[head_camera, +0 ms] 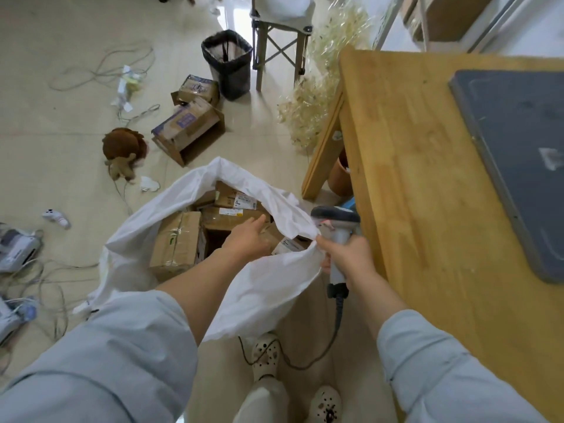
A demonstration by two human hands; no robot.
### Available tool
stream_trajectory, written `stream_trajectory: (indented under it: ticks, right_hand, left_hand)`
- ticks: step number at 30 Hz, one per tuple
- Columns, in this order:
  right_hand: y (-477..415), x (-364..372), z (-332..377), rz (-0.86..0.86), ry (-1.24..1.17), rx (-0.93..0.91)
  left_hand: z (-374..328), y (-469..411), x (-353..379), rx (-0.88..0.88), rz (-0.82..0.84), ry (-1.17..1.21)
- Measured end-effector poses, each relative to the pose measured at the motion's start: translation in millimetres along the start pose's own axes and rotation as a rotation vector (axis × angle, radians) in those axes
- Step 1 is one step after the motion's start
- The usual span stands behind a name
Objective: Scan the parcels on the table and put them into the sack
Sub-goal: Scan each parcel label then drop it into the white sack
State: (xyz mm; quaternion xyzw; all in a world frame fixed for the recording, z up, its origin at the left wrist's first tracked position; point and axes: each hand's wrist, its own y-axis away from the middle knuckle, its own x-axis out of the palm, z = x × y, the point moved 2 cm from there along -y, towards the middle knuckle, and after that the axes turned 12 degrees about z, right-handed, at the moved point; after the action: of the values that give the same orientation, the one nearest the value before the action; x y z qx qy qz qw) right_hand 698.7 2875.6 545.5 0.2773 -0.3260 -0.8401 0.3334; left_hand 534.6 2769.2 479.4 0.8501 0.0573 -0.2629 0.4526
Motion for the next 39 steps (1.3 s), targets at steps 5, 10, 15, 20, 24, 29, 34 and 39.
stream_trajectory:
  ticks: [5,10,15,20,24,29,34,39]
  right_hand:
    - [58,-21,8,0.123,-0.175,0.007]
    - [120,-67,5,0.157,-0.391,-0.026]
    - [185,-136,-28,0.119,-0.670,-0.113]
    - [260,-223,-82,0.048,-0.901,-0.199]
    - [322,-299,-133,-0.083,-1.012,-0.290]
    - [390,-385,-191,-0.231,-1.127,-0.373]
    - [437,-453,-229,-0.381,-1.203,-0.452]
    - [472,-522,-244,-0.555,-1.174,-0.515]
  left_hand:
    - [-47,44,5,0.099,-0.069,-0.075]
    - [-110,89,17,0.202,-0.126,-0.137]
    - [-190,139,55,0.325,-0.151,-0.179]
    - [-281,196,125,0.460,-0.146,-0.289]
    - [-360,241,193,0.617,-0.103,-0.332]
    - [-445,295,275,0.783,-0.068,-0.488]
    - [-515,326,333,0.927,0.003,-0.551]
    - [-593,355,377,1.074,0.064,-0.588]
